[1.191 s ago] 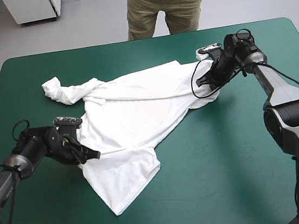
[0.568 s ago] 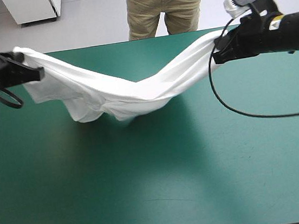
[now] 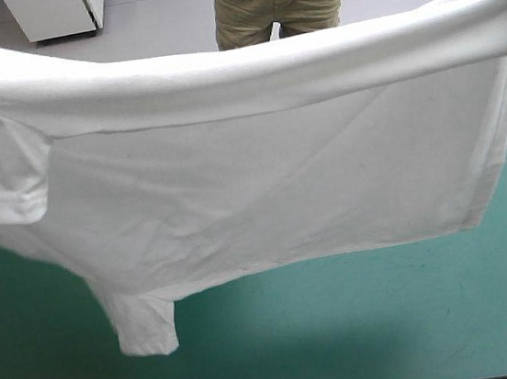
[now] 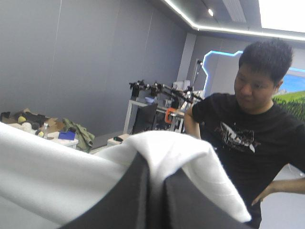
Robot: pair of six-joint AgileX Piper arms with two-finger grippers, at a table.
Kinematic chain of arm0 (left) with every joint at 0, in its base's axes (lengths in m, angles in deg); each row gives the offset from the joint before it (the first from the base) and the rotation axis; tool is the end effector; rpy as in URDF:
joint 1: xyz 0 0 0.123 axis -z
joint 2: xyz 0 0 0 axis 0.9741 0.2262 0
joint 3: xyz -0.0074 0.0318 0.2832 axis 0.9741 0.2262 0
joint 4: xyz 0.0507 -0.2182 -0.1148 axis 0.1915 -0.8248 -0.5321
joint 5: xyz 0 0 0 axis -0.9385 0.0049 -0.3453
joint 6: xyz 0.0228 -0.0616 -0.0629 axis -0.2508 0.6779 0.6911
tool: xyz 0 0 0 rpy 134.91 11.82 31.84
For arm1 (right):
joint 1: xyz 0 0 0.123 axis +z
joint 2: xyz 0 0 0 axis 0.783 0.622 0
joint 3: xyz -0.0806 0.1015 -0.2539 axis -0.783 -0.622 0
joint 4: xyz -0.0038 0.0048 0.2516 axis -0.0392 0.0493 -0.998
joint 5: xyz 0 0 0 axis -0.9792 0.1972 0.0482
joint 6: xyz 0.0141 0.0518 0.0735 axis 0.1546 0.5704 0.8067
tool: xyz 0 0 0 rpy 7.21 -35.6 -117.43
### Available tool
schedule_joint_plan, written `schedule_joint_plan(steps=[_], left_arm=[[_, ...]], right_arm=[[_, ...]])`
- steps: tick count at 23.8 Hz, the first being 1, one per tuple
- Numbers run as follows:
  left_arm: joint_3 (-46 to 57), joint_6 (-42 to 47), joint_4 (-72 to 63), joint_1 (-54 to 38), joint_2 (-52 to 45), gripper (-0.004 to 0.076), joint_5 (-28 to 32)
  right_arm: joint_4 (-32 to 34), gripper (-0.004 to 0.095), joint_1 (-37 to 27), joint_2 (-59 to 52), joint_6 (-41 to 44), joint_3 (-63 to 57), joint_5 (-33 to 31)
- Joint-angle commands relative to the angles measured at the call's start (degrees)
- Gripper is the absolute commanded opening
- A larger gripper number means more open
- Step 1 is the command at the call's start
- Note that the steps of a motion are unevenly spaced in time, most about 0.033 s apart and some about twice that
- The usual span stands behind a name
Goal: Fold the cloth
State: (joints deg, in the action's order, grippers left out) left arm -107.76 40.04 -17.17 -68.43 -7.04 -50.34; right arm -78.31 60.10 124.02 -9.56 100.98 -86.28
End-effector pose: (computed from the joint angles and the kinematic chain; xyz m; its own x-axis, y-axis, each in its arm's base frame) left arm 0.0295 0.0055 0.6818 0.3351 0.0913 -0.9378 -0.0002 0.9953 0.0968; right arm 0.0302 0.0371 0.6343 0.3589 -0.0157 -0.9332 -0.4433 0.8770 -0.1853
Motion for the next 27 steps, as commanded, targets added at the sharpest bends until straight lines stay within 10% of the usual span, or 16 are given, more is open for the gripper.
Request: schedule_joint_plan(steps=[1, 15, 20, 27], left_arm=[[-1.12, 0.45, 0.01, -0.08, 0.33, -0.0009, 4.64], [13.73, -0.43, 0.02, -0.08, 10.07, -0.0009, -2.13], [26.64, -1.77, 0.4, -0.08, 20.11, -0.0009, 6.0], [27.7, -0.86, -3.01, -0.08, 41.73, -0.0009, 16.24]], right_arm=[[0.45, 0.0, -0.04, 0.08, -0.66, 3.56, 1.82], [10.85, 0.0, -0.16, 8.95, 8.96, -14.65, -3.91], [7.63, 0.0, -0.16, 18.06, 8.08, -33.33, 7.41], [4.92, -0.0017, -0.9, 40.25, 2.97, -29.84, 17.42]])
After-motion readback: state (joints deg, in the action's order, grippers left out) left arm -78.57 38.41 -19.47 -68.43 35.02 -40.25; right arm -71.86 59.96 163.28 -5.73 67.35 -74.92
